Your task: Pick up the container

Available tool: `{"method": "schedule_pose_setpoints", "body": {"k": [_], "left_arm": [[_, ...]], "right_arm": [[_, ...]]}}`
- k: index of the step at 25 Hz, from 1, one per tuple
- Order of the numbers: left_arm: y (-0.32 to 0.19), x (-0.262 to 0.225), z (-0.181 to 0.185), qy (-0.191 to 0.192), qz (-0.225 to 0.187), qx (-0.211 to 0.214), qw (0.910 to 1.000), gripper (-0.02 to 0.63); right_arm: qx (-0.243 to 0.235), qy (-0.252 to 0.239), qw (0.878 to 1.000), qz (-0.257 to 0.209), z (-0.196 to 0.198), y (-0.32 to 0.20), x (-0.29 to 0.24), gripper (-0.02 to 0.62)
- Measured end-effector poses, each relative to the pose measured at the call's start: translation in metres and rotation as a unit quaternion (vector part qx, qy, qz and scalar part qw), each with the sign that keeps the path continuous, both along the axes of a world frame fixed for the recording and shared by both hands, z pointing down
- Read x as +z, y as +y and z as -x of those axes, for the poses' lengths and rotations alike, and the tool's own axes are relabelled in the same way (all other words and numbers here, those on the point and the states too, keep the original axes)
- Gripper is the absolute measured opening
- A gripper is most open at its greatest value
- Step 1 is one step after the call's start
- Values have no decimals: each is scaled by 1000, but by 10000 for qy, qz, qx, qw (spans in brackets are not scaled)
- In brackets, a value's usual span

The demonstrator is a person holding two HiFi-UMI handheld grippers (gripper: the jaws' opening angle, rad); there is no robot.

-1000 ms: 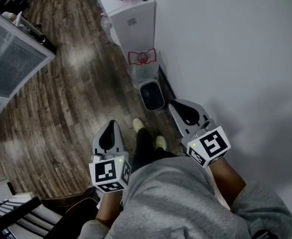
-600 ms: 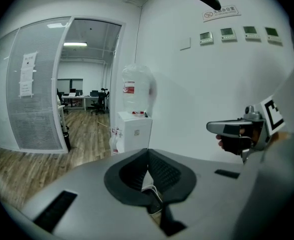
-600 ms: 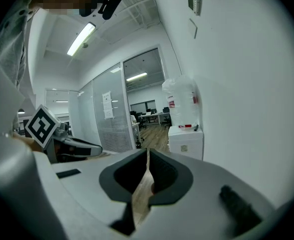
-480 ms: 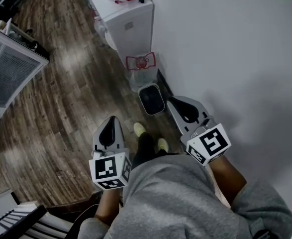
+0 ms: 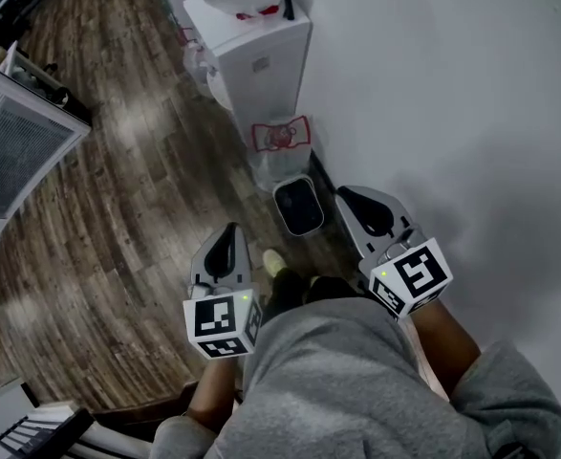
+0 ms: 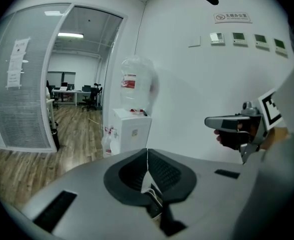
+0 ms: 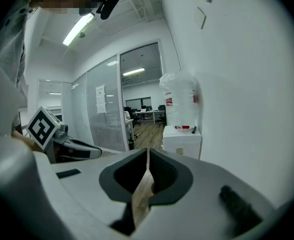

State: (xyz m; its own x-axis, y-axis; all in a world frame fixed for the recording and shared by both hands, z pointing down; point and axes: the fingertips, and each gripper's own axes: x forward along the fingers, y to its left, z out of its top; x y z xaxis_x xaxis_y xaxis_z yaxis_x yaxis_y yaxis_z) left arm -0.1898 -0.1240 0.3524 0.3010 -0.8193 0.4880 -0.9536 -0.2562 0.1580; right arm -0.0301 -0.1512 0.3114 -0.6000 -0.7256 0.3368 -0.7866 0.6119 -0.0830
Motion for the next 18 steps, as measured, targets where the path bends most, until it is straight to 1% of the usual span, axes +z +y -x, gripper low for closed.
{"method": "schedule_pose_setpoints", "body": {"k": [4, 8, 14, 18], "left_arm": [[-12, 19, 4, -22, 137, 185, 9997, 15], [-21, 32, 3, 12, 278, 310, 9991, 15], [-42, 54, -16, -44, 447, 616, 9971, 17], [-52, 79, -32, 5, 679, 771, 9947, 17]], "right_arm": [[60, 88, 9999, -87, 7, -16, 2, 34], [160, 147, 9998, -50, 6, -26, 5, 34], [339, 154, 9992, 143, -7, -44, 21, 34], [359, 111, 9987, 342, -15, -52, 41, 34]]}}
